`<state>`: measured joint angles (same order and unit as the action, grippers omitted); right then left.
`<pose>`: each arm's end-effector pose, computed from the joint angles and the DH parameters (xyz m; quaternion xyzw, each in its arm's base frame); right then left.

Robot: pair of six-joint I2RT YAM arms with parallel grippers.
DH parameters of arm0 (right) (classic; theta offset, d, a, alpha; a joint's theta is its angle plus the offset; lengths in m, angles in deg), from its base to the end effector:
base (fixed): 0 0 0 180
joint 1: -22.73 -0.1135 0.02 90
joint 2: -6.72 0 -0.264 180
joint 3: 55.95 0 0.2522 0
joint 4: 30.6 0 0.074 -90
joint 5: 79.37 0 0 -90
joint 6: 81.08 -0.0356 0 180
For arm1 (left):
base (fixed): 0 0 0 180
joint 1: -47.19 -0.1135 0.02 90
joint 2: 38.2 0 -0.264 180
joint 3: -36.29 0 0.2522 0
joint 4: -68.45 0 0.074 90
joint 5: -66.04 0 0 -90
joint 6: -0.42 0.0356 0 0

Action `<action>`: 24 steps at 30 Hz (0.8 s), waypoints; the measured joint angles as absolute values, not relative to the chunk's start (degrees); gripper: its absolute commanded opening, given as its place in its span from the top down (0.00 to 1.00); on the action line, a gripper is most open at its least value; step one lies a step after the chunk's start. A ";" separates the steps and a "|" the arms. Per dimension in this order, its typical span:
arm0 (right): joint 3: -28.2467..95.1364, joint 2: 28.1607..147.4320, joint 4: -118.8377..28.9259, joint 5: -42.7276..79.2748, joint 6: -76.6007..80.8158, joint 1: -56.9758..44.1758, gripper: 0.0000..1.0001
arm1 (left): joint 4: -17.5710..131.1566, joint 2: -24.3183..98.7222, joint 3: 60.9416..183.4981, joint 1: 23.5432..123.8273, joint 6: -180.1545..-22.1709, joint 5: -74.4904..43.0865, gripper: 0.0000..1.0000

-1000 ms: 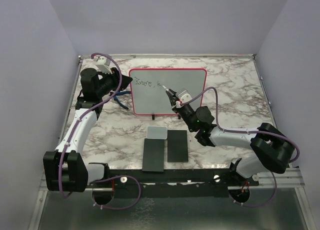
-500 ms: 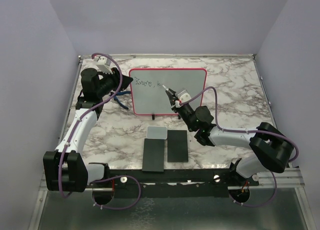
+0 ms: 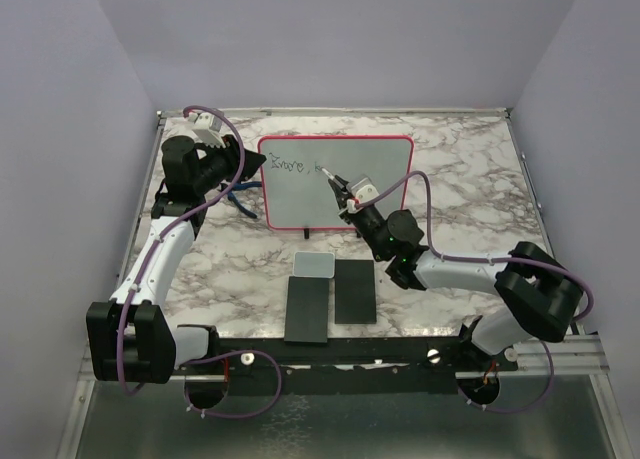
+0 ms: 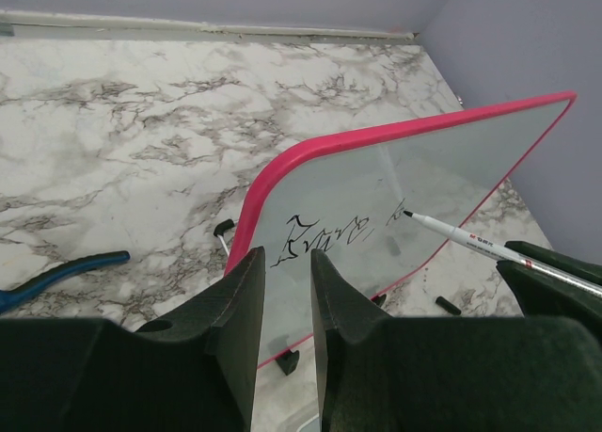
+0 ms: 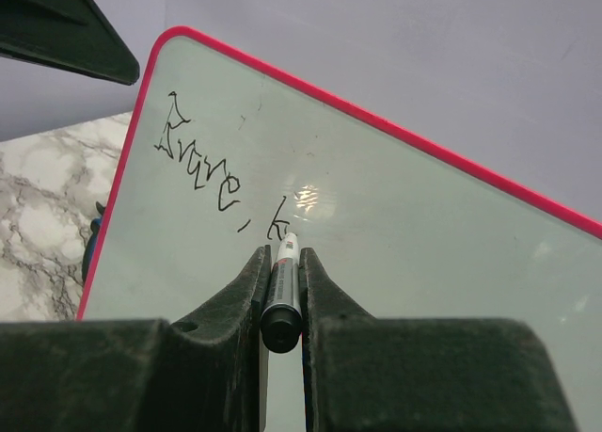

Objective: Write a sentence on the whiteboard

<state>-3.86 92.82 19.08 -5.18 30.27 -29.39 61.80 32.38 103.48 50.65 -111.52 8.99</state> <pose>0.2013 0.2429 0.2651 -0.2701 0.5451 0.1293 0.7831 0.2846 -0.0366 0.3295 0.0619 0.7545 -0.3475 0.5533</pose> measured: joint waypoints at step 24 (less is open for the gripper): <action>-3.91 92.86 20.22 -7.85 31.10 -29.39 0.99 | 61.80 32.36 103.48 50.65 -111.49 8.99 0.73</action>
<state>-3.91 92.86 20.22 -7.85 31.10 -29.39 61.80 32.36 103.48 50.65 -111.49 8.99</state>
